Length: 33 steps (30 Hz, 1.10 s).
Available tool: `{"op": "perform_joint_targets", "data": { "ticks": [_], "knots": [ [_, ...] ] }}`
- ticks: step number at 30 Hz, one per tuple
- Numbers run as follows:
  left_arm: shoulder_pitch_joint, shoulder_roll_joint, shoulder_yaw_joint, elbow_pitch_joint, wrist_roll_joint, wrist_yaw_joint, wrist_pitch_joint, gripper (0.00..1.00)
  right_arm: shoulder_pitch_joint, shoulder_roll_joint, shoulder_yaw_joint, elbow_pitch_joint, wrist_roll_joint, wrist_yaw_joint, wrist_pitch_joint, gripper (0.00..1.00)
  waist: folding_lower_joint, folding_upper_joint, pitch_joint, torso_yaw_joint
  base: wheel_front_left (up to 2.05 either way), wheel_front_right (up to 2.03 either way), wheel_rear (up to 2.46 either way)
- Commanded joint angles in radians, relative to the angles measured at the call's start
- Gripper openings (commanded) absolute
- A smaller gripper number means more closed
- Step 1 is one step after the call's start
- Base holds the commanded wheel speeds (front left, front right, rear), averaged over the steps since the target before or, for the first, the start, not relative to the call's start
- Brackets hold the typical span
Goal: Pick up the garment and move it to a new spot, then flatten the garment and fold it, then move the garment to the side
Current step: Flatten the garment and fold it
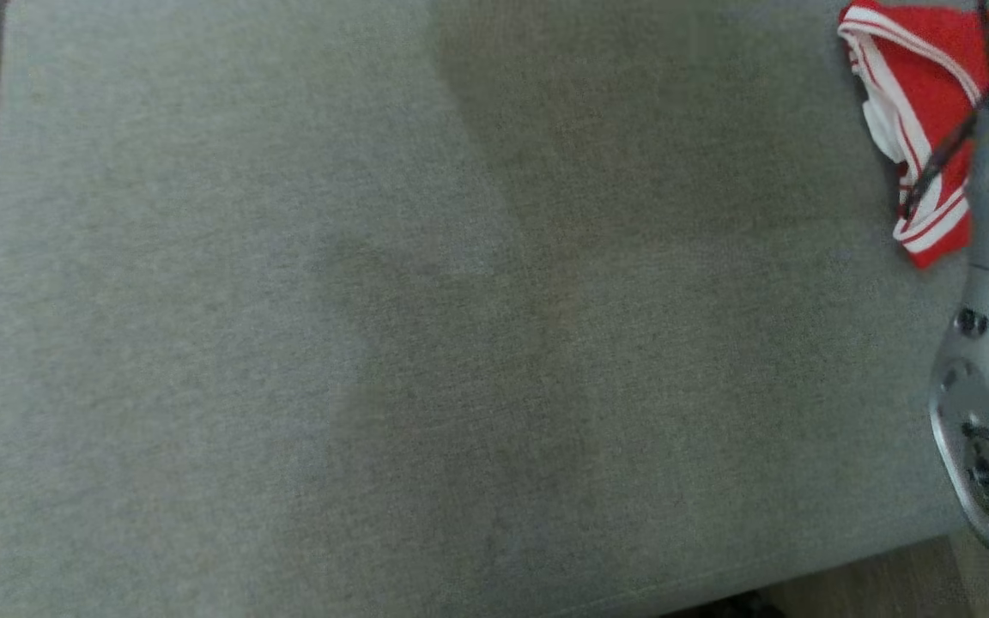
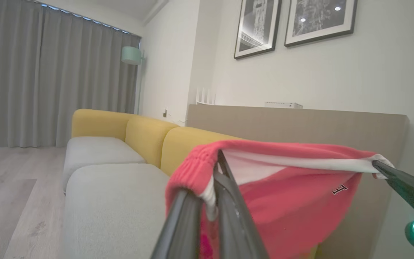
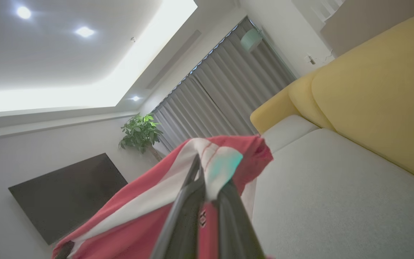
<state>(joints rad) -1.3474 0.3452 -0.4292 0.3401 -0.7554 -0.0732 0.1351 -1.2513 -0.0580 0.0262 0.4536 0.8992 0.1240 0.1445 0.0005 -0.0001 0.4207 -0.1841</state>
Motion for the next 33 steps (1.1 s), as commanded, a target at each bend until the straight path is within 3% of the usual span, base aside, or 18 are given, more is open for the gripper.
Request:
{"op": "perform_joint_targets", "data": {
  "ticks": [1, 4, 7, 14, 21, 27, 30, 33],
  "knots": [
    [-0.011, 0.039, 0.026, 0.015, 0.007, -0.009, -0.030, 0.00, 0.008, 0.008, 0.025, -0.005, 0.002, 0.007, -0.026, 0.00, -0.0005, 0.0001, 0.026, -0.013, 0.00, 0.00, 0.00],
    [0.040, 0.030, -0.022, 0.093, 0.014, -0.043, -0.114, 0.00, 0.058, 0.008, 0.093, 0.041, -0.031, 0.007, -0.064, 0.00, -0.0005, 0.0001, 0.030, -0.011, 0.00, 0.00, 0.00],
    [0.190, 0.037, -0.079, 0.091, -0.017, -0.055, -0.176, 0.00, 0.200, 0.005, 0.132, 0.037, -0.110, 0.007, -0.057, 0.00, -0.0005, 0.0001, 0.009, -0.006, 0.00, 0.00, 0.00],
    [0.712, 0.143, -0.210, -0.125, -0.142, -0.057, -0.243, 0.00, 0.676, -0.098, 0.151, -0.164, -0.157, 0.007, 0.062, 0.00, -0.0005, 0.0001, -0.066, 0.019, 0.00, 0.00, 0.00],
    [1.134, 0.187, -0.238, -0.380, -0.225, 0.049, -0.309, 0.00, 1.090, -0.156, 0.067, -0.485, -0.180, 0.007, 0.223, 0.00, -0.0005, 0.0001, -0.173, 0.054, 0.00, 0.00, 0.00],
    [1.334, 0.198, -0.276, -0.600, -0.261, 0.143, -0.310, 0.00, 1.458, -0.160, -0.076, -0.820, -0.206, 0.007, 0.404, 0.00, -0.0005, 0.0001, -0.234, 0.103, 0.00, 0.00, 0.00],
    [1.388, 0.197, -0.287, -0.697, -0.300, 0.164, -0.297, 0.00, 1.537, -0.123, -0.155, -0.968, -0.197, 0.007, 0.475, 0.00, -0.0005, 0.0001, -0.238, 0.110, 0.00, 0.00, 0.00],
    [1.395, 0.188, -0.274, -0.758, -0.359, 0.167, -0.278, 0.00, 1.491, -0.092, -0.180, -1.024, -0.203, 0.007, 0.536, 0.00, -0.0005, 0.0001, -0.226, 0.115, 0.00, 0.00, 0.00]
  ]
}}
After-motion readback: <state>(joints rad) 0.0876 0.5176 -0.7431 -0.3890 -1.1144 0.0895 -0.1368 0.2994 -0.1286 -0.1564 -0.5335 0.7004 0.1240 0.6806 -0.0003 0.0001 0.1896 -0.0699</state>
